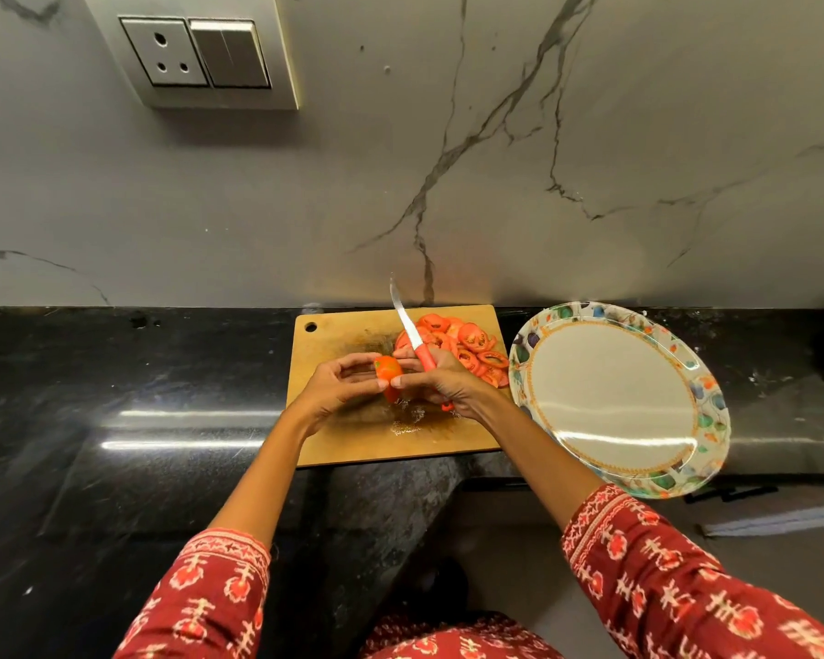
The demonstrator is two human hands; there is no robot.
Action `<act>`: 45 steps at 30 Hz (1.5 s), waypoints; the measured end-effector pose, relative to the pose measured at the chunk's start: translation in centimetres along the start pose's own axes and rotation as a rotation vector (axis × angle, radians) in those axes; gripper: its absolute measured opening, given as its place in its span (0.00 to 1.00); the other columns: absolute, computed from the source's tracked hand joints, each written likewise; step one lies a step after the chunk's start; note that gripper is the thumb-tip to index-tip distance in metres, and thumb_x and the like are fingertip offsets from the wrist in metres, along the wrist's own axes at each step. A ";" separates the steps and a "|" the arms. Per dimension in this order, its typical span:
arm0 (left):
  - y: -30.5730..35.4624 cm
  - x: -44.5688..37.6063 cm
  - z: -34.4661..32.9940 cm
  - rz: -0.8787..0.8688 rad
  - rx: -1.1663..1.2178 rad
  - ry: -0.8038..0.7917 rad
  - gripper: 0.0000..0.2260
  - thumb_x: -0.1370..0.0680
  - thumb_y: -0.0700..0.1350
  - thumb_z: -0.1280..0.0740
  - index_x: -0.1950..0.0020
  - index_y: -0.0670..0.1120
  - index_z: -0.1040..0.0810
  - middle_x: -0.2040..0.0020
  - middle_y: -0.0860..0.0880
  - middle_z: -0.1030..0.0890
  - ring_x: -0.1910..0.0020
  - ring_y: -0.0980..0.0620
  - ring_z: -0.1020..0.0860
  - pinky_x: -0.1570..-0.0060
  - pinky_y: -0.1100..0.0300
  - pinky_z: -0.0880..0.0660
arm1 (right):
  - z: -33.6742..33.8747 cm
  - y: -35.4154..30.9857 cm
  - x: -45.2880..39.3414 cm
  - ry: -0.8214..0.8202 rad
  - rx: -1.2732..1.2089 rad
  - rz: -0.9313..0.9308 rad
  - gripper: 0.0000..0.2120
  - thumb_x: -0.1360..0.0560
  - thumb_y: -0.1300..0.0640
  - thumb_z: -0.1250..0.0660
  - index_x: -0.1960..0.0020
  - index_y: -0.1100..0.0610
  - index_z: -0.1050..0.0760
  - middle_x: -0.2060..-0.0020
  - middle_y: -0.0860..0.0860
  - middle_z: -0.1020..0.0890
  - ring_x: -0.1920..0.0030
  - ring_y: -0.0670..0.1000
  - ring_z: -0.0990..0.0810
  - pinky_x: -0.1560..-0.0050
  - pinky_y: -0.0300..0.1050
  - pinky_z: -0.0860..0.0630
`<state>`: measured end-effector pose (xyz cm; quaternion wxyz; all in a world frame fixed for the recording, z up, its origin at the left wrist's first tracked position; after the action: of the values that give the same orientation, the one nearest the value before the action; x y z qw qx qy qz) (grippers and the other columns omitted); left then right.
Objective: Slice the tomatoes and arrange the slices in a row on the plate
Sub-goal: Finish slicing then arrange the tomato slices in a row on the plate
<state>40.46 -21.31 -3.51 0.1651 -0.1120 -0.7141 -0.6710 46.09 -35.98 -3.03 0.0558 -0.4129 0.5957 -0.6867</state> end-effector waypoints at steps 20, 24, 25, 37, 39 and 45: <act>0.6 -1.4 -0.6 -0.342 -0.336 0.273 0.24 0.34 0.35 0.25 0.39 0.43 0.25 0.38 0.42 0.25 0.39 0.49 0.26 0.43 0.62 0.27 | -2.9 0.5 5.0 0.474 0.863 0.169 0.16 0.17 0.55 0.52 0.44 0.65 0.31 0.52 0.62 0.19 0.51 0.62 0.21 0.61 0.45 0.35; 0.6 -1.2 -0.4 -0.331 -0.305 0.298 0.24 0.34 0.34 0.25 0.40 0.41 0.25 0.39 0.41 0.24 0.40 0.47 0.25 0.45 0.64 0.27 | -3.5 0.3 5.1 0.500 0.881 0.121 0.16 0.17 0.55 0.53 0.42 0.63 0.32 0.50 0.61 0.20 0.48 0.61 0.22 0.57 0.49 0.31; 0.6 -1.1 -0.4 -0.331 -0.289 0.311 0.23 0.34 0.34 0.25 0.40 0.41 0.25 0.39 0.41 0.24 0.41 0.48 0.25 0.47 0.67 0.26 | -3.5 0.3 5.2 0.510 0.889 0.115 0.16 0.17 0.55 0.53 0.42 0.63 0.32 0.49 0.61 0.20 0.47 0.61 0.22 0.56 0.49 0.31; 0.2 -1.0 -0.1 -0.334 -0.259 0.324 0.22 0.34 0.33 0.25 0.42 0.41 0.24 0.43 0.44 0.23 0.43 0.49 0.24 0.48 0.68 0.26 | -4.1 -0.1 5.4 0.506 1.003 0.105 0.13 0.17 0.59 0.52 0.41 0.63 0.32 0.48 0.60 0.20 0.47 0.61 0.22 0.57 0.49 0.32; 0.2 -1.1 -0.3 -0.340 -0.284 0.318 0.22 0.35 0.34 0.24 0.42 0.41 0.24 0.42 0.42 0.22 0.42 0.48 0.24 0.44 0.63 0.26 | -3.8 -0.5 5.0 0.508 1.015 0.096 0.13 0.17 0.59 0.51 0.41 0.63 0.32 0.47 0.61 0.20 0.46 0.61 0.22 0.55 0.50 0.30; 0.2 -1.3 -0.2 -0.339 -0.278 0.321 0.23 0.34 0.34 0.24 0.41 0.39 0.24 0.42 0.41 0.22 0.42 0.48 0.24 0.48 0.67 0.26 | -3.8 0.3 5.5 0.475 1.035 0.093 0.12 0.18 0.60 0.50 0.41 0.63 0.32 0.47 0.61 0.20 0.46 0.61 0.22 0.56 0.48 0.32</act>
<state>41.71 -21.38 -3.81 0.1443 0.0955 -0.5885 -0.7898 40.00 -36.27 -0.37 0.1456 -0.1393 0.1957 -0.9597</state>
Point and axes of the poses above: each hand's wrist, its own x-axis away from the middle knuckle, its own z-axis out of the back of the hand, y = z × x, the point moved 6 cm from there along -x, towards the middle knuckle
